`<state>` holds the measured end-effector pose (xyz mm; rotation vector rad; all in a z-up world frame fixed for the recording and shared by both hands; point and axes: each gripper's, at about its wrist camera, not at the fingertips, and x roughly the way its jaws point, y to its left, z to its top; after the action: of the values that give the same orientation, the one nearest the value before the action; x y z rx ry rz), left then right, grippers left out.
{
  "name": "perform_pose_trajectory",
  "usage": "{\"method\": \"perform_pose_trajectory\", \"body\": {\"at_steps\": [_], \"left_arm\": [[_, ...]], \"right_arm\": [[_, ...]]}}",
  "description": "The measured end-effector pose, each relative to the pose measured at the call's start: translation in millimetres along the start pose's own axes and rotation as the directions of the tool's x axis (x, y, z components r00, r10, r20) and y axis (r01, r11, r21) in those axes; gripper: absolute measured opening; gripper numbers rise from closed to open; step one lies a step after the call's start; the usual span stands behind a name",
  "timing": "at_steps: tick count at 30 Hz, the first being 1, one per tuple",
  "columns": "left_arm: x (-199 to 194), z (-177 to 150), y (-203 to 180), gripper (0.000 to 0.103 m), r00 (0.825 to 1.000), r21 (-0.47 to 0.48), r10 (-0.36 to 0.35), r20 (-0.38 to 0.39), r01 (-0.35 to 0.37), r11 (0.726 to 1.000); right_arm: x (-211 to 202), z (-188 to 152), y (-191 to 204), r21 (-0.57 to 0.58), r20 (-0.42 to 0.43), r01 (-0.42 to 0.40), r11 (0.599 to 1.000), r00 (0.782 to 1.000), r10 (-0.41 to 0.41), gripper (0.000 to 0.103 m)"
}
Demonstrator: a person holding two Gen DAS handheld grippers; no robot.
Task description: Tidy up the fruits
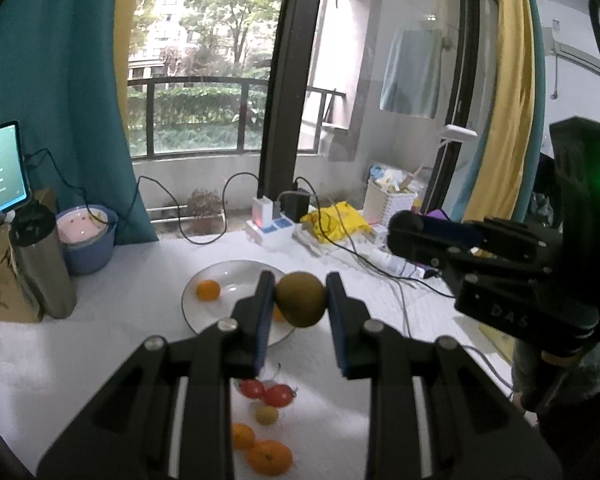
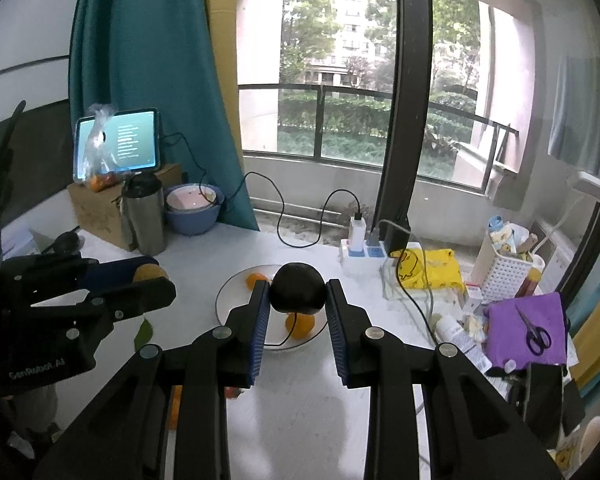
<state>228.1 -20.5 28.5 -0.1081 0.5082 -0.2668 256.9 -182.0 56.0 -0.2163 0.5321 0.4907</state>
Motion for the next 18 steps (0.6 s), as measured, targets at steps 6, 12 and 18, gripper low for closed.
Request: {"method": "perform_pose_trajectory", "body": {"at_steps": [6, 12, 18], "left_arm": [[16.8, 10.8, 9.2, 0.027, 1.0, 0.019, 0.015, 0.001, -0.015, 1.0], [37.8, 20.0, 20.8, 0.027, 1.0, 0.018, 0.009, -0.008, -0.009, 1.0], [57.6, 26.8, 31.0, 0.027, 1.0, 0.007, 0.007, -0.016, -0.007, 1.0]], "right_arm": [[18.2, 9.2, -6.9, 0.007, -0.005, 0.007, 1.0, 1.0, -0.007, 0.03], [41.4, 15.1, -13.6, 0.014, -0.017, 0.009, 1.0, 1.0, -0.009, 0.03], [68.7, 22.1, -19.4, 0.01, -0.037, 0.002, 1.0, 0.999, -0.001, 0.03]]}}
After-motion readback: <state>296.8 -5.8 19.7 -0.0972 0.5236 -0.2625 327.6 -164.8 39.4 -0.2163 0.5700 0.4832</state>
